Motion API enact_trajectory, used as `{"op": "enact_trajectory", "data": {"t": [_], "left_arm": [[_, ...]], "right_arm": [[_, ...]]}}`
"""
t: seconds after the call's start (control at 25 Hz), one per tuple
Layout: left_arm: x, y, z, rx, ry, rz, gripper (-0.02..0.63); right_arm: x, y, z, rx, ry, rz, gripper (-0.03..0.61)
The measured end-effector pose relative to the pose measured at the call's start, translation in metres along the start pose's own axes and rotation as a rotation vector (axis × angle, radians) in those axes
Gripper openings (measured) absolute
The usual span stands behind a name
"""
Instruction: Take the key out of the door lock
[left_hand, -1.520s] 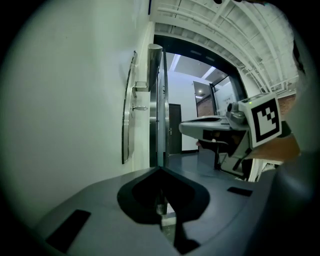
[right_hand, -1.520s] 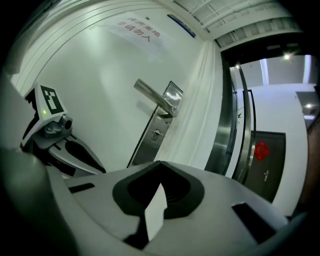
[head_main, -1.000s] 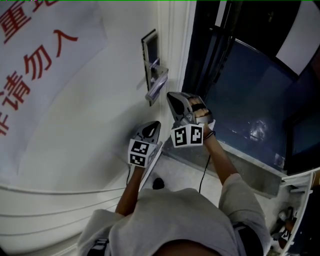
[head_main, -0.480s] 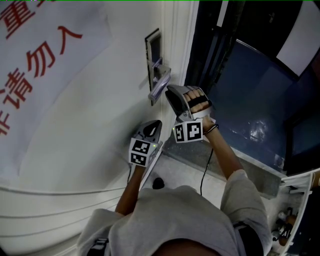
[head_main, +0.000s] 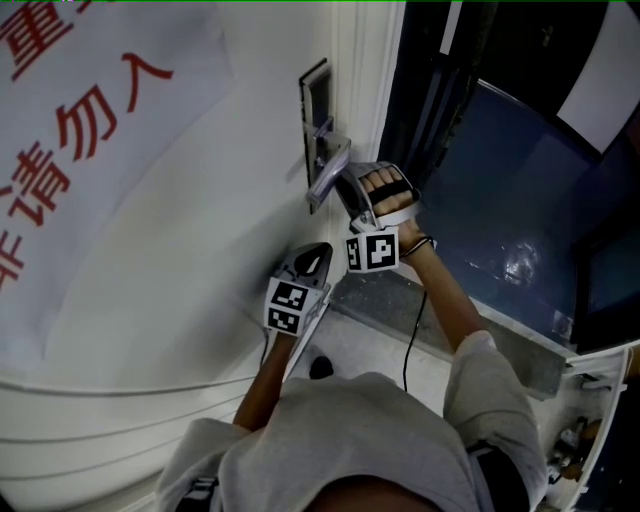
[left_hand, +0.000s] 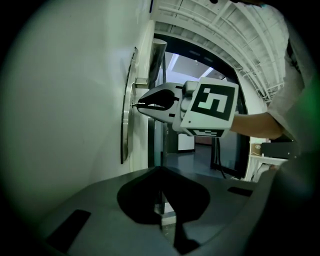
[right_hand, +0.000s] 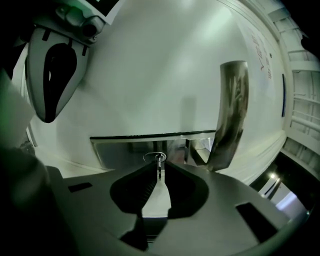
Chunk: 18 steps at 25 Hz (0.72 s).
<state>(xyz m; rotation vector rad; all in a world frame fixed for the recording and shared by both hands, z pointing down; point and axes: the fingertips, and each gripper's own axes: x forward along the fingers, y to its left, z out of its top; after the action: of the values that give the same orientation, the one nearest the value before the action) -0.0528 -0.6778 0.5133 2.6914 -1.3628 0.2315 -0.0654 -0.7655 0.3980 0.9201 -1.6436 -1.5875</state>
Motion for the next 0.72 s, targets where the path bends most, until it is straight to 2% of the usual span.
{"op": "enact_trajectory", "data": {"t": [0.12,0.72], "left_arm": [[-0.001,0.002,-0.0008,-0.008,-0.003,0.001,0.018],[0.0054,0.0039,-0.0012,-0.005,-0.008,-0.006,0.018]], "right_arm": [[0.0043,0.0007,-0.0001,-0.016,0.004,-0.014,0.035],[0.0038,0.0012,0.0012,-0.064,-0.009,-0.017,0.029]]}}
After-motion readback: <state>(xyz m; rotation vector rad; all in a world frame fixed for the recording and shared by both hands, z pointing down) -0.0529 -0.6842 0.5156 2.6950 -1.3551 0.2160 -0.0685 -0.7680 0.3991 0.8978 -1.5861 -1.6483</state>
